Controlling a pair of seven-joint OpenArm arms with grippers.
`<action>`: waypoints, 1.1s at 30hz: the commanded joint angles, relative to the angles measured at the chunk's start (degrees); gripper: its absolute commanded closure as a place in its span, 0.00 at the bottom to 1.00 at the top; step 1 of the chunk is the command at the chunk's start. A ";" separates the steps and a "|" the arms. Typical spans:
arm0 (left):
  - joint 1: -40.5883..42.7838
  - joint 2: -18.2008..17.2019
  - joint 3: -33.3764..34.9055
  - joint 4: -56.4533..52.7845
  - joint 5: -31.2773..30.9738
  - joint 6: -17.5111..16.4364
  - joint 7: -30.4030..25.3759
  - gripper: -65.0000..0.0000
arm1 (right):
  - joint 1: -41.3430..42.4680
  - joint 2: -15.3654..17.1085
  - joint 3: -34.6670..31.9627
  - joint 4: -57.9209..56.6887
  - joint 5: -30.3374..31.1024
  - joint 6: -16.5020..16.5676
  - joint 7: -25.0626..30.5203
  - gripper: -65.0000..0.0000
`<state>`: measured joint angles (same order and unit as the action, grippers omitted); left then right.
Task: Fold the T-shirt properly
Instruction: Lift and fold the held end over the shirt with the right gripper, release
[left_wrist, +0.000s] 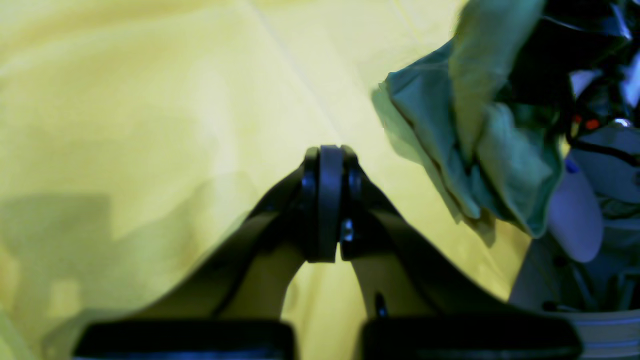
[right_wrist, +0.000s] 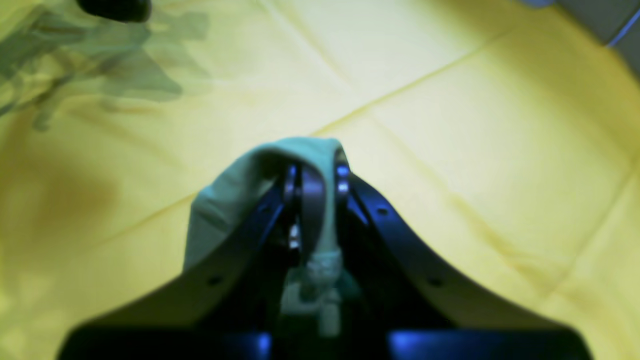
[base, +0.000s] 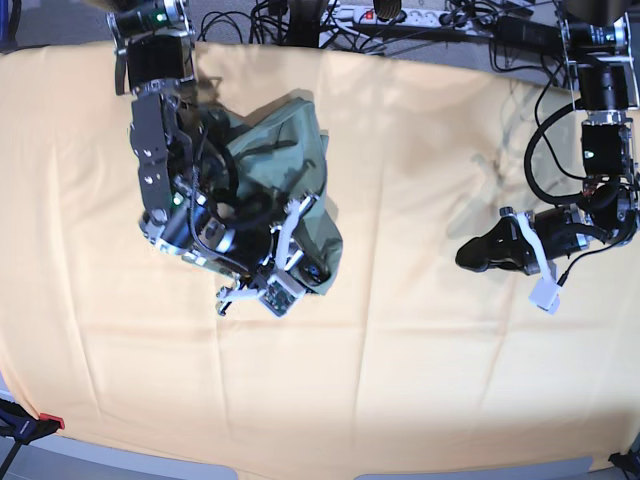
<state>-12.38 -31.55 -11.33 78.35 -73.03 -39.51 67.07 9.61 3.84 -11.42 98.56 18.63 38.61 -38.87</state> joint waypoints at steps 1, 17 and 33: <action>-1.29 -0.96 -0.48 0.87 -1.38 -0.37 -1.14 1.00 | 2.29 -0.26 0.15 -0.76 1.07 -0.09 1.60 0.63; -1.57 -0.96 -0.48 0.90 -4.85 -0.49 -0.63 1.00 | 9.55 4.83 0.24 11.74 13.25 -1.33 -18.56 0.26; -1.60 -0.96 -0.48 0.90 -4.79 -0.49 -1.03 1.00 | 8.02 4.59 -8.85 8.09 29.64 1.39 -24.20 0.26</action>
<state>-12.56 -31.48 -11.33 78.35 -76.27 -39.51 67.26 16.08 8.51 -20.49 105.78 47.35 39.92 -64.14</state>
